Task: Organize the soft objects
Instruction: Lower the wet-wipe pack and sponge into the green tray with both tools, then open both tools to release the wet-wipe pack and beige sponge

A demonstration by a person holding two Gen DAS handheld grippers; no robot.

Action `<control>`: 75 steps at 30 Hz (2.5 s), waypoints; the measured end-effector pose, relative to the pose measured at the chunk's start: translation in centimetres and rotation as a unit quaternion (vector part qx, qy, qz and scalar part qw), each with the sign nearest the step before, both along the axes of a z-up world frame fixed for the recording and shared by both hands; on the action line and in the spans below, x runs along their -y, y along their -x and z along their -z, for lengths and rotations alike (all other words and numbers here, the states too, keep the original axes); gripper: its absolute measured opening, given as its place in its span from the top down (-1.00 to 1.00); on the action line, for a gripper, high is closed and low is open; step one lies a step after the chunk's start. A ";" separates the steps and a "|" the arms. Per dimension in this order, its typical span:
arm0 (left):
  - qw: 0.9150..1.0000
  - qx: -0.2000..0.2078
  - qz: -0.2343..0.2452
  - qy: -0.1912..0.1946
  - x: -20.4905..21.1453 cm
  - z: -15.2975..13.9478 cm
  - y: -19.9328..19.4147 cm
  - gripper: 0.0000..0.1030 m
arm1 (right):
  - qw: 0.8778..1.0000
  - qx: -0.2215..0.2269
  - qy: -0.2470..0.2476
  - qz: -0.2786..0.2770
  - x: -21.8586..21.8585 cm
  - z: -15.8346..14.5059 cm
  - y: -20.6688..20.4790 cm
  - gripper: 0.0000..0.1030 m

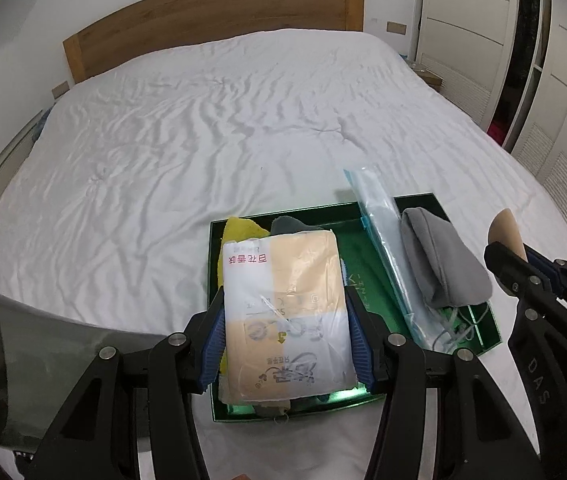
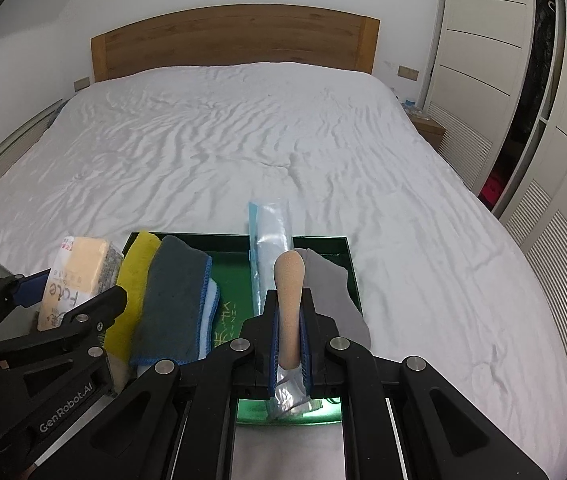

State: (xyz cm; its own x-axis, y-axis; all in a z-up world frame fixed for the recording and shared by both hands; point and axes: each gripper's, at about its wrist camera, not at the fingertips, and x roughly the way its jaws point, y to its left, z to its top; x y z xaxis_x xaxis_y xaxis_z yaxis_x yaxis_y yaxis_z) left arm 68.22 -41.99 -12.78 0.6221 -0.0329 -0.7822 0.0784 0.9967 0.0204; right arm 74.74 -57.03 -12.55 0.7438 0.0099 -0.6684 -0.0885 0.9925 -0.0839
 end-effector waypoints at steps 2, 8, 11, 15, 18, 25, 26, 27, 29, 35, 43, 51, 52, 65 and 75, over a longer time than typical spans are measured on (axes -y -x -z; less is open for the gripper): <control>1.000 -0.005 -0.002 0.001 0.0 0.4 -0.3 0.07 | 1.000 -0.009 -0.011 0.004 0.2 0.6 -0.7 0.84; 1.000 -0.007 -0.001 -0.010 0.5 1.4 -0.4 0.07 | 1.000 -0.019 -0.002 0.012 0.4 1.8 -1.4 0.84; 1.000 -0.018 0.000 -0.004 0.8 2.0 -0.9 0.07 | 1.000 -0.025 -0.001 0.016 0.4 2.3 -1.9 0.84; 1.000 -0.023 0.000 0.004 1.0 2.5 -1.7 0.07 | 0.999 -0.030 -0.003 0.015 0.6 2.9 -2.3 0.84; 1.000 -0.029 0.005 0.010 1.2 2.8 -2.3 0.07 | 0.999 -0.033 -0.005 0.011 0.7 3.2 -2.5 0.84; 0.999 -0.034 0.004 0.009 1.5 3.2 -3.1 0.07 | 0.999 -0.039 0.004 0.008 0.7 4.3 -3.2 0.84; 0.999 -0.036 0.004 0.009 1.5 3.4 -3.2 0.07 | 0.999 -0.040 0.007 0.008 0.7 4.4 -3.4 0.84; 0.999 -0.037 0.005 0.007 1.6 3.5 -3.2 0.07 | 0.999 -0.040 0.009 0.007 0.6 4.5 -3.5 0.84; 0.999 -0.040 0.004 0.005 1.6 3.8 -3.4 0.07 | 0.999 -0.043 0.011 0.005 0.5 4.8 -3.8 0.84; 0.999 -0.045 0.007 0.004 1.7 4.7 -3.6 0.07 | 0.999 -0.052 0.013 0.004 0.7 5.7 -4.6 0.84; 0.999 -0.047 0.018 0.002 2.4 5.2 -3.6 0.07 | 0.998 -0.056 0.026 0.005 0.7 6.4 -5.4 0.84; 0.998 -0.048 0.033 0.008 3.1 5.6 -3.3 0.07 | 0.998 -0.062 0.033 0.004 1.2 6.9 -5.9 0.83; 0.998 -0.048 0.032 0.008 3.1 5.6 -3.3 0.07 | 0.997 -0.062 0.033 0.004 1.3 7.0 -5.9 0.83; 0.998 -0.054 0.032 0.007 3.2 5.9 -3.5 0.07 | 0.997 -0.068 0.031 -0.002 1.5 7.6 -6.4 0.83; 0.998 -0.056 0.024 0.005 2.9 6.0 -3.5 0.07 | 0.997 -0.067 0.027 -0.001 1.4 7.6 -6.9 0.82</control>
State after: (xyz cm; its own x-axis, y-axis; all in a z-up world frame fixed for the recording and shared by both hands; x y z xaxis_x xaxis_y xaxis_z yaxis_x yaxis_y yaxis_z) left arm 71.69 -44.90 -18.77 0.5285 -0.0682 -0.8462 0.1274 0.9918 -0.0003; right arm 81.63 -58.38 -20.17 0.6471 -0.0280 -0.7619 -0.1040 0.9868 -0.1245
